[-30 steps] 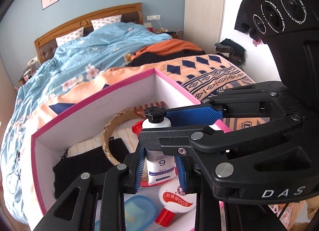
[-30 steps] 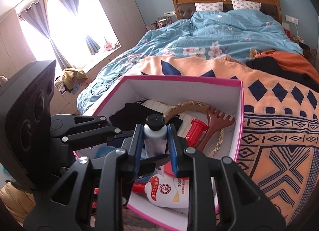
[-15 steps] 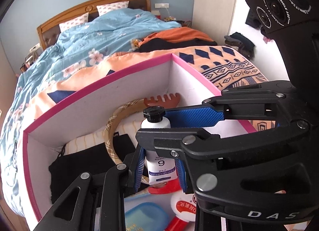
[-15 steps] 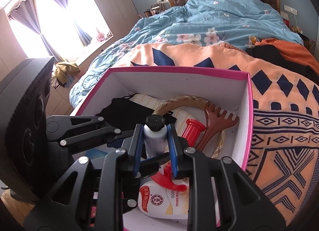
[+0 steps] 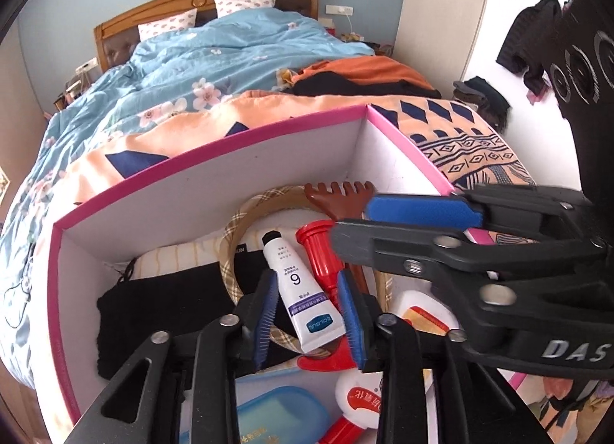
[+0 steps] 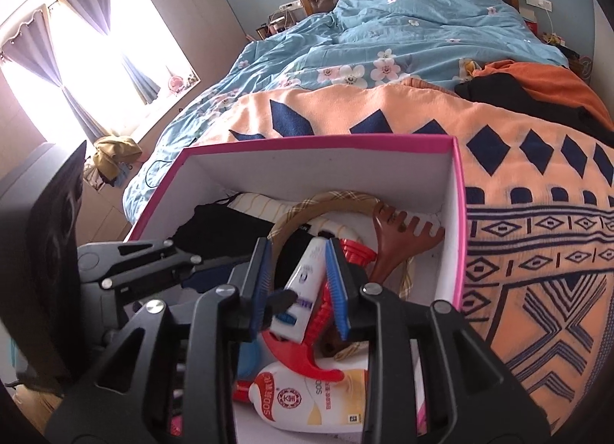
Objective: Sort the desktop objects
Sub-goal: 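Lower the white tube into the pink box and open the right tool, then move the right tool to the white tape roll, close and lift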
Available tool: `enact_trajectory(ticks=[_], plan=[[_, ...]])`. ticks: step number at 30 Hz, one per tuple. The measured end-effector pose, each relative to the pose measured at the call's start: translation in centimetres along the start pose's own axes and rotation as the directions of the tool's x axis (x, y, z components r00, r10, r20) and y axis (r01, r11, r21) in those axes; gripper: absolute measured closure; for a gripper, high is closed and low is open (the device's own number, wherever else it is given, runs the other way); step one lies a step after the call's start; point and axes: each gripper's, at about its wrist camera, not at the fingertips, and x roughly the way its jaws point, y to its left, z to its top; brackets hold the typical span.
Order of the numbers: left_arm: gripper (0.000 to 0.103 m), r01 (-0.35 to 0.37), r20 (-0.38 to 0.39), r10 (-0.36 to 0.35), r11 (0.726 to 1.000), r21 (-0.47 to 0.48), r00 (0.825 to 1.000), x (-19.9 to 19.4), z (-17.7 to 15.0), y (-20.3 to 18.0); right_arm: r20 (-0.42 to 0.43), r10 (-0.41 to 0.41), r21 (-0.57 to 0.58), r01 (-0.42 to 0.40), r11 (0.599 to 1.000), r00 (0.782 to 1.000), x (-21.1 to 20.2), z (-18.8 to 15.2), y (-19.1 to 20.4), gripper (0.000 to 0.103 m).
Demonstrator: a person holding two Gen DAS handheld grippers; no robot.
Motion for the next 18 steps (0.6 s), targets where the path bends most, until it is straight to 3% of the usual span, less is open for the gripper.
enact_trajectory(ticks=[9,15,18], plan=[[0.065,-0.002,0.123,-0.010,0.996,0.094,0.992,-5.1,-3.3,-1.9,0.091,0.102,-0.005,-0.102,0.995,0.991,-5.5,-3.7,0.9,0.064],[0.058,0.051,0.181,-0.093,0.973,0.224,0.979,-9.4,-7.4,-4.5,0.106,0.153,-0.056,-0.148,0.987,0.982,-9.4,-8.2,2.4,0.064],[0.058,0.101,0.147,-0.146,0.956,0.274,0.978,-10.0,-10.0,-6.3,0.067,0.145,-0.105,-0.137,0.985,0.987,-10.5,-11.2,3.4,0.064]])
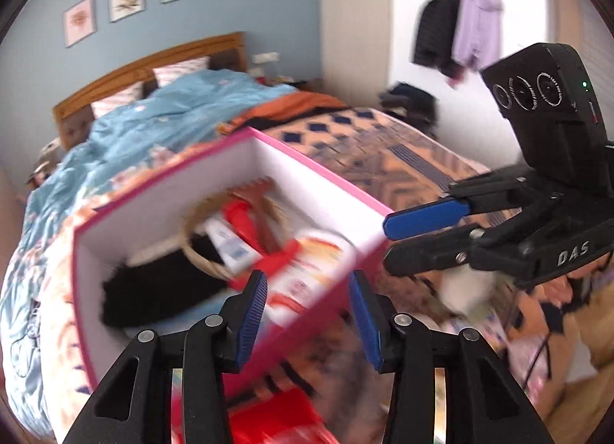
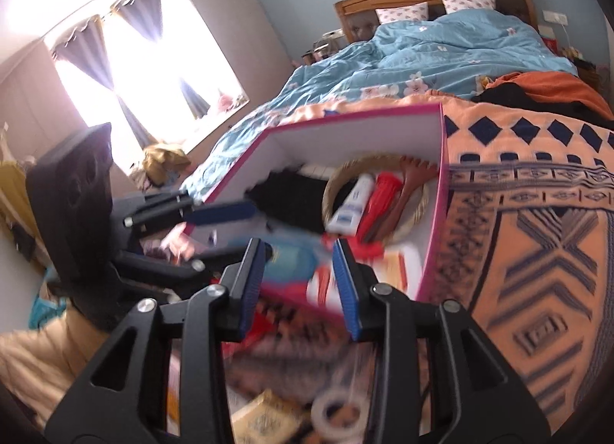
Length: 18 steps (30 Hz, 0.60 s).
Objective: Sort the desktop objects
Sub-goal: 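Move the right tool to the white tape roll, close and lift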
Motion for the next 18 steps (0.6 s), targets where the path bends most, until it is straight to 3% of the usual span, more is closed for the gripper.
enact_trajectory(ticks=[3,9,14,18], plan=[[0.058,0.040,-0.027,-0.039,0.998,0.038,0.999,0.4,-1.5,-2.3,-0.055,-0.032,-0.045,0.029,0.999,0.998,-0.3,-3.3,1.2,0.064],[0.058,0.071,-0.115,-0.065,0.996,0.048,0.991,3.0,-3.7,-5.1,-0.143,-0.092,0.007,0.094,0.996,0.985,0.4,-8.9,0.5,0.064],[0.058,0.065,-0.180,-0.055,0.997,0.047,0.982,4.6,-5.0,-5.8,-0.171,-0.146,0.042,0.155,0.987,0.974,0.7,-10.8,-0.6,0.064],[0.058,0.062,-0.199,-0.051,0.997,0.049,0.979,4.9,-5.5,-6.3,-0.202,-0.243,-0.001,0.248,0.969,0.949,1.2,-11.1,-0.8,0.064]])
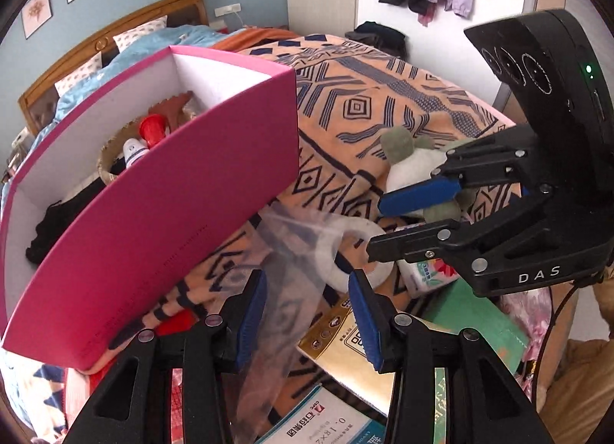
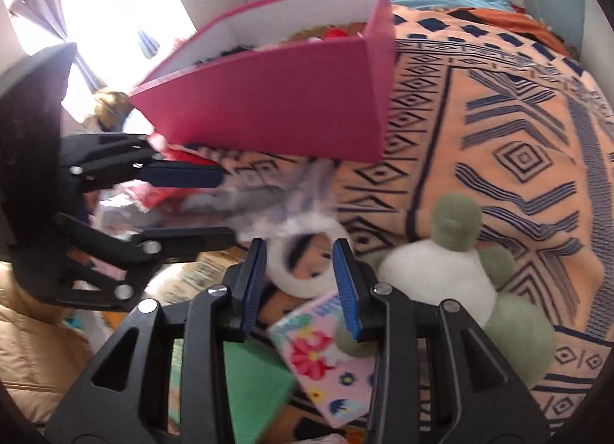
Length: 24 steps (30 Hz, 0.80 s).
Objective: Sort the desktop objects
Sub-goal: 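Move the right tool to the white tape roll, close and lift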
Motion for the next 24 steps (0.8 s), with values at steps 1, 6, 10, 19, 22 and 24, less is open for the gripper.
enact_trajectory(ticks=[1,6,10,19,22,24], plan=[[0.058,0.001,-0.002,-0.001,1.000,-0.001,1.000,0.1,-0.2,0.0,-0.010,-0.011,-0.009,0.010,1.000,1.000,0.2,0.0,0.1,0.064],[0.058,0.006,-0.021,-0.007,1.000,-0.022,1.000,0.7,-0.4,0.4,-0.070,-0.134,-0.086,0.128,0.988,0.988,1.9,0.3,0.3,0.073],[0.058,0.010,-0.034,-0.011,1.000,-0.030,0.999,1.1,-0.7,0.6,-0.107,-0.157,-0.126,0.144,0.982,0.982,2.6,0.5,0.5,0.073],[0.058,0.041,-0.036,-0.043,0.998,-0.050,0.998,1.4,-0.9,0.7,-0.163,-0.231,-0.220,0.193,0.956,0.959,5.0,1.4,1.1,0.072],[0.058,0.052,-0.039,-0.055,0.996,-0.072,0.998,1.5,-1.0,1.2,-0.168,-0.215,-0.228,0.174,0.958,0.962,5.2,1.6,1.2,0.072],[0.058,0.056,-0.040,-0.059,0.995,-0.085,0.997,1.4,-1.2,1.5,-0.164,-0.208,-0.225,0.169,0.960,0.964,5.1,1.6,1.1,0.078]])
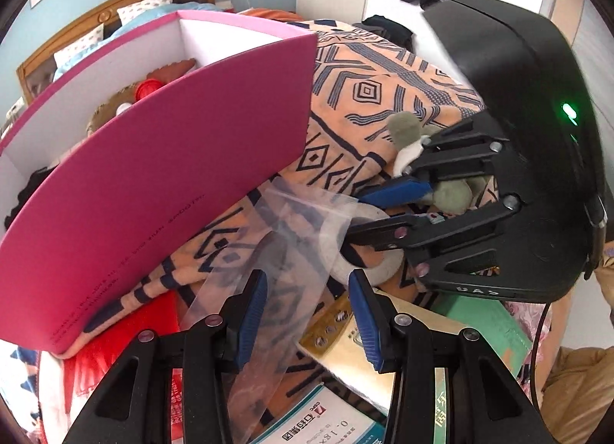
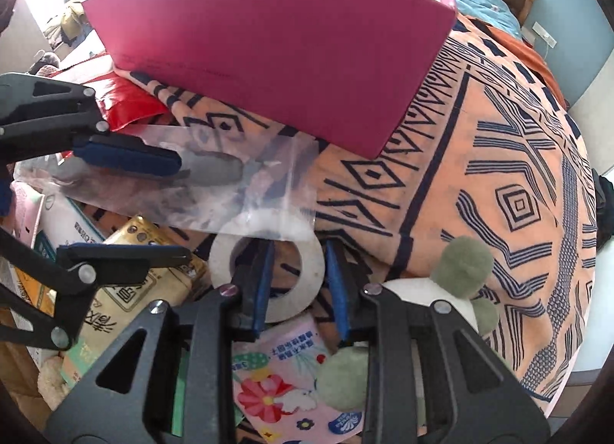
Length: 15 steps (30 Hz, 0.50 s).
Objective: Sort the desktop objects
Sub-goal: 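Move the right tool to the white tape roll, close and lift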
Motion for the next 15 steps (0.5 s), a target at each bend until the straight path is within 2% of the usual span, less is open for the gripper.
enact_trajectory(ticks=[2,9,15], plan=[[0.058,0.007,0.000,-0.007,1.000,-0.004,1.000,-0.1,-0.1,0.1,0.009,0.006,-0.007,-0.006,1.000,1.000,-0.3,-0.3,0.2,0.086],[0.058,0.031,0.008,-0.031,0.999,-0.007,0.999,-0.5,-0.1,-0.3,0.103,0.040,0.053,-0.045,0.998,0.994,-2.2,-1.3,-0.5,0.086],[0.058,0.103,0.024,-0.102,0.994,-0.031,0.995,-0.9,0.1,-0.4,0.172,0.029,0.082,-0.044,0.996,0.985,-4.0,-1.9,-0.4,0.086]])
